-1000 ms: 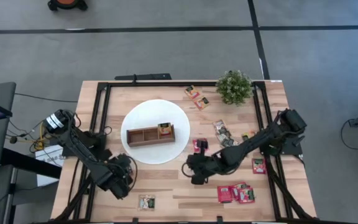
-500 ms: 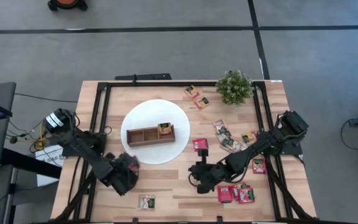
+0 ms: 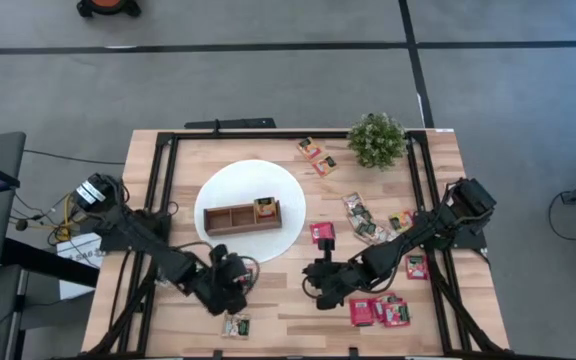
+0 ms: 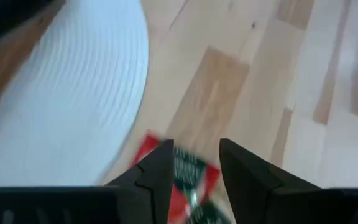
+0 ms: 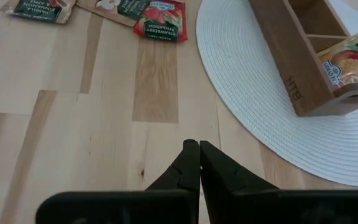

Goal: Pick & Place Tea
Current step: Put the red tea bag into the middle section of the wooden organizer

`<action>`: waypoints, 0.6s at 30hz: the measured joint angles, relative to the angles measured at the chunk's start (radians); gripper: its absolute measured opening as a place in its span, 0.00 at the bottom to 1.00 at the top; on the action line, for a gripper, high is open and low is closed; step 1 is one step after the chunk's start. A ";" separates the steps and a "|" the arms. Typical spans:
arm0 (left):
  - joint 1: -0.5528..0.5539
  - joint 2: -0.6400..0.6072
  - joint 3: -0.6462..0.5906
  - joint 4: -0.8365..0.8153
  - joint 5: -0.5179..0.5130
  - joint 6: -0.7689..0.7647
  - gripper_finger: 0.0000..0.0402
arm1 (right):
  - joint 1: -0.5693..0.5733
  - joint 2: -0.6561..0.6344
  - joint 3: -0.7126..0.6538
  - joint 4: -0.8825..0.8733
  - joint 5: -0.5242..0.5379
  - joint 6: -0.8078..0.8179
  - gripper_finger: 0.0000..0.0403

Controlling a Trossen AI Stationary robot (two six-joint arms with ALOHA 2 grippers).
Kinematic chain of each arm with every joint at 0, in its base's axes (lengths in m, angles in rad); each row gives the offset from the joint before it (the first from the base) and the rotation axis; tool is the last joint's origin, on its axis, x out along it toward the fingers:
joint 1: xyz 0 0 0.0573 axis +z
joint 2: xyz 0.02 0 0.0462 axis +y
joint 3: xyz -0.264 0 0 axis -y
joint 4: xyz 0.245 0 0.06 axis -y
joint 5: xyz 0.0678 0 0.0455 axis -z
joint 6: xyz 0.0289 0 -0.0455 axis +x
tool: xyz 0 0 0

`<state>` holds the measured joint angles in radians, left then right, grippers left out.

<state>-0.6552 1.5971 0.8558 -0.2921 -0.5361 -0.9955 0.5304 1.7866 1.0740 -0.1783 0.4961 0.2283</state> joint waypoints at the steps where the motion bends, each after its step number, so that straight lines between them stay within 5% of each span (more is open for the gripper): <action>1: 0.028 0.005 0.012 0.006 0.045 0.058 0.31 | 0.000 0.000 0.000 0.000 0.000 0.000 0.01; 11: 0.196 0.213 0.167 -0.106 0.380 0.685 0.46 | -0.002 0.001 0.000 -0.001 -0.002 0.000 0.01; 14: 0.209 0.245 0.196 -0.162 0.373 0.740 0.46 | -0.002 0.001 0.000 -0.001 -0.002 0.000 0.01; 18: 0.206 0.244 0.196 -0.171 0.240 0.748 0.43 | 0.000 0.001 0.001 -0.004 -0.008 0.001 0.01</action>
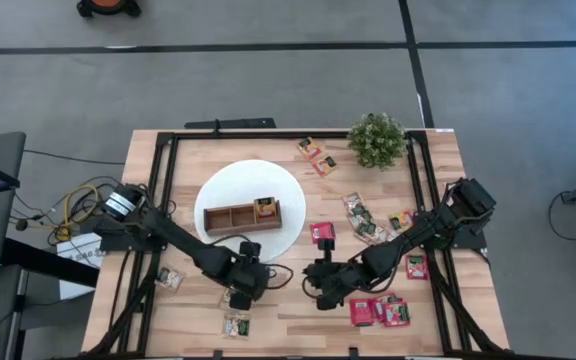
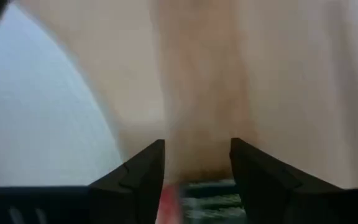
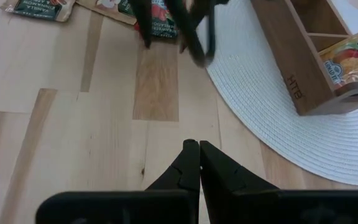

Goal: Pick & Place Tea
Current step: Put the red tea bag into the middle section of the wooden organizer

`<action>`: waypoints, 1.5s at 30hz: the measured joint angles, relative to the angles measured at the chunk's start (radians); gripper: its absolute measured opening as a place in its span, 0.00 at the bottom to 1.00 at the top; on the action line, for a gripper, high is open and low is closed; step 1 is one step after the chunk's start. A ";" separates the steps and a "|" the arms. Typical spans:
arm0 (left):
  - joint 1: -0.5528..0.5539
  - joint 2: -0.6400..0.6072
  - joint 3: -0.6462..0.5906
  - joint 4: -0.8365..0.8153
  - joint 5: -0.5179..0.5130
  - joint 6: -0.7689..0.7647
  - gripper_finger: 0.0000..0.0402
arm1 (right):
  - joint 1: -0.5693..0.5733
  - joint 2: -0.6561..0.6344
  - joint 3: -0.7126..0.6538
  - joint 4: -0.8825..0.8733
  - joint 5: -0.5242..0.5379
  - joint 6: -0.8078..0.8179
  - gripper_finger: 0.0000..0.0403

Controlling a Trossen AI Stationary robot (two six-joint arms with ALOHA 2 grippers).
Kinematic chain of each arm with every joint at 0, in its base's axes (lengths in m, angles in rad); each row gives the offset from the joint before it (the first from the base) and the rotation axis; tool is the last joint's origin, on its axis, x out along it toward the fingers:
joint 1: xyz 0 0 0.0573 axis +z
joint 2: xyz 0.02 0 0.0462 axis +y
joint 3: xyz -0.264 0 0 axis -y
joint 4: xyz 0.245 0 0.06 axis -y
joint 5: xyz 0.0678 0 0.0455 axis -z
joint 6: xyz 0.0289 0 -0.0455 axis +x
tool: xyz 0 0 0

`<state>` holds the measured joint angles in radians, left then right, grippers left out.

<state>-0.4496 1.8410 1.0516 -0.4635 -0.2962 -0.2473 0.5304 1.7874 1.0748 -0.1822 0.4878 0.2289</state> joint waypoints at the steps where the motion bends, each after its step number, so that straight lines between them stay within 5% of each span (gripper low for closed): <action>1: 0.001 -0.002 -0.002 -0.003 -0.066 -0.003 0.42 | 0.000 0.000 0.000 0.000 -0.008 0.001 0.01; 5: 0.010 -0.055 -0.005 -0.021 -0.235 -0.065 0.40 | 0.002 0.000 0.000 0.000 -0.021 0.007 0.01; 11: 0.000 -0.133 -0.004 -0.121 0.013 -0.122 0.39 | 0.004 0.000 0.000 -0.004 -0.021 0.007 0.01; 17: -0.016 -0.120 -0.038 -0.145 0.029 -0.132 0.39 | 0.013 0.000 0.000 -0.004 -0.038 0.007 0.01; 27: -0.003 -0.122 -0.144 0.040 0.128 -0.231 0.37 | 0.014 0.000 0.000 -0.004 -0.043 0.006 0.01; 39: 0.006 -0.127 -0.184 0.099 0.168 -0.266 0.04 | 0.014 0.000 0.000 -0.001 -0.043 0.005 0.01; 45: -0.013 -0.141 -0.188 0.095 0.094 -0.308 0.00 | 0.017 0.000 0.000 -0.003 -0.042 0.006 0.01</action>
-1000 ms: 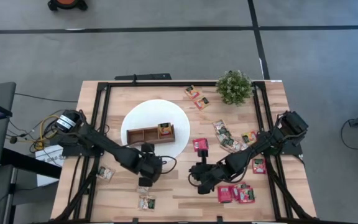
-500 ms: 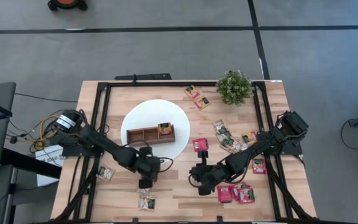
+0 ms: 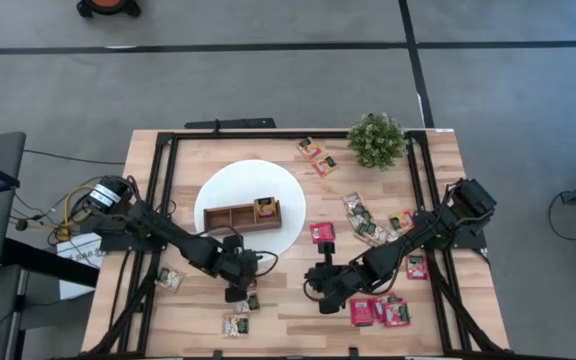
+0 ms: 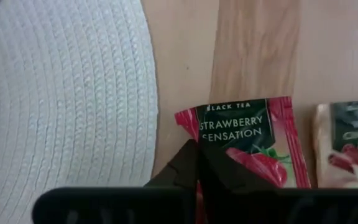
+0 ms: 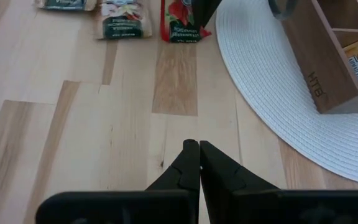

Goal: Pick & Place Tea
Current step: Put the red tea bag into the middle section of the wooden organizer

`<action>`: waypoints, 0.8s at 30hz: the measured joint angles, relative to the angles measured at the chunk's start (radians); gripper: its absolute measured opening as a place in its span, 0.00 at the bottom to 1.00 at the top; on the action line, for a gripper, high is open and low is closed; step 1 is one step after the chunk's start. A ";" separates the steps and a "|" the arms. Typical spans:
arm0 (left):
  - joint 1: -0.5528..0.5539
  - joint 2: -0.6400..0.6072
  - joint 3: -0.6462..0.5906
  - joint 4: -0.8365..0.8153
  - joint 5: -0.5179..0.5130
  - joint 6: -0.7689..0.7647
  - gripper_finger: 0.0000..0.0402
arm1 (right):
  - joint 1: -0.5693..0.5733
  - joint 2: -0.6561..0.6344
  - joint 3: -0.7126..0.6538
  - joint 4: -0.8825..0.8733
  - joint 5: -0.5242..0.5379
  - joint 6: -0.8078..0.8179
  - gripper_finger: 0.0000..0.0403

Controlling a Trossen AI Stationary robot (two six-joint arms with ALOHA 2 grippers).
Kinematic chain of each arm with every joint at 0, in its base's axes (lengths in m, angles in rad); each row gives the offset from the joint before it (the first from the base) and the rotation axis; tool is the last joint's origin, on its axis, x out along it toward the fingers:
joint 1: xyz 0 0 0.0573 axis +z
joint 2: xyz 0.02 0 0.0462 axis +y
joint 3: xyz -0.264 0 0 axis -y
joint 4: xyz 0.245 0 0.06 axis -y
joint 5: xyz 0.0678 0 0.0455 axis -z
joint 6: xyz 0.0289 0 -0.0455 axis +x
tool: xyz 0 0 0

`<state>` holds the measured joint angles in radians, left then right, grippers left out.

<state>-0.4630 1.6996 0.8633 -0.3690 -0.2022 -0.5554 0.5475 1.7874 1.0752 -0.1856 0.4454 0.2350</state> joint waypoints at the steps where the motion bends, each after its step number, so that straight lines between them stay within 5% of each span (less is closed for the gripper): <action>1: -0.008 -0.008 -0.001 -0.007 -0.026 -0.014 0.00 | 0.001 0.000 0.000 0.000 0.000 0.000 0.01; 9: -0.078 -0.130 -0.083 0.029 -0.294 -0.257 0.00 | 0.007 0.000 0.000 0.014 0.001 0.001 0.01; 13: -0.123 -0.172 -0.144 0.153 -0.521 -0.391 0.00 | -0.007 0.000 -0.002 0.101 0.000 0.001 0.01; 19: -0.185 -0.127 -0.168 0.353 -0.910 -0.400 0.00 | -0.070 0.001 -0.110 0.441 -0.003 0.042 0.04; 24: -0.213 -0.062 -0.169 0.496 -1.154 -0.313 0.00 | -0.142 0.001 -0.197 0.705 -0.026 0.103 0.20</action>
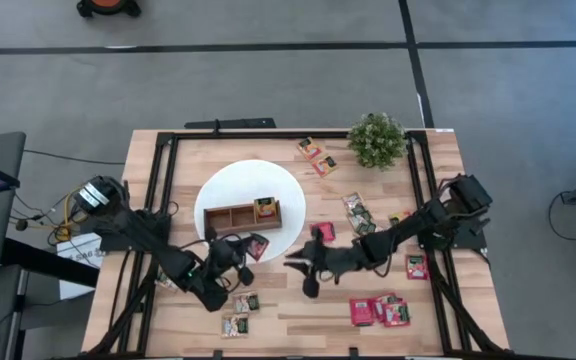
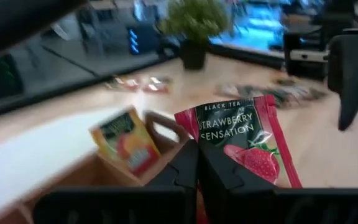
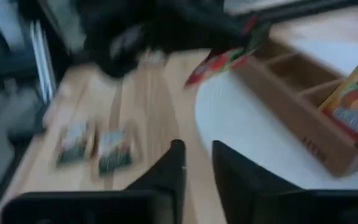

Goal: Pick & Place Tea
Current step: Put the red tea bag into the middle section of the wooden organizer

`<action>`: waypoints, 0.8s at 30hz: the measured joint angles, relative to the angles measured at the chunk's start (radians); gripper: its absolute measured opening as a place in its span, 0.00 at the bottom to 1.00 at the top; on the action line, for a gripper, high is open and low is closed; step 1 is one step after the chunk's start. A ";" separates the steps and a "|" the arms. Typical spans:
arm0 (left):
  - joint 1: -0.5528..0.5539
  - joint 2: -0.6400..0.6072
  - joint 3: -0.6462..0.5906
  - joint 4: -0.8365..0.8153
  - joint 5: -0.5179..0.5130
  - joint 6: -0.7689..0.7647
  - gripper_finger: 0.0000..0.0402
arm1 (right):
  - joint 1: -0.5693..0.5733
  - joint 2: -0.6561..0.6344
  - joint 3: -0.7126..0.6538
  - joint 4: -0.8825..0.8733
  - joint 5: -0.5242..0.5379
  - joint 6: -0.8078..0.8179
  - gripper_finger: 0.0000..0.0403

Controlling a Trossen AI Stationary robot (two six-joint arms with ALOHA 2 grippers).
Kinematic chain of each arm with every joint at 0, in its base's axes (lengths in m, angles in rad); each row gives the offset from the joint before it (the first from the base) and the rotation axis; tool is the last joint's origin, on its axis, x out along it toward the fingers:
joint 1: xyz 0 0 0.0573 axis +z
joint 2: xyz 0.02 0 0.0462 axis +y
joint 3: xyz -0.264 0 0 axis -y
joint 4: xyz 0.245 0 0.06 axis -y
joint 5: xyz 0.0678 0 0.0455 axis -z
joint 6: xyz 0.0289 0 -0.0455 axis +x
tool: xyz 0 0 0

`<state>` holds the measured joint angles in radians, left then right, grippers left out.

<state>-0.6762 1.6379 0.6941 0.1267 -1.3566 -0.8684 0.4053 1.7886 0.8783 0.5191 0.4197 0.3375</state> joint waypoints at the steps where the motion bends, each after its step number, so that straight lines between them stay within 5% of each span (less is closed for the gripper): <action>1: -0.002 0.011 0.000 0.022 -0.036 0.009 0.00 | -0.013 0.000 -0.013 0.056 -0.003 0.004 0.24; 10: -0.011 0.033 0.000 0.109 -0.184 0.018 0.00 | -0.097 0.000 -0.024 0.245 -0.004 0.056 0.47; 18: -0.012 0.032 0.001 0.150 -0.207 0.019 0.00 | -0.147 0.010 0.037 0.248 -0.134 0.051 0.42; 24: -0.012 0.032 0.001 0.180 -0.208 0.044 0.00 | -0.155 0.148 0.140 0.252 -0.164 0.040 0.35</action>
<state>-0.6880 1.6703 0.6949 0.3062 -1.5646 -0.8240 0.2504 1.9366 1.0185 0.7710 0.2553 0.3775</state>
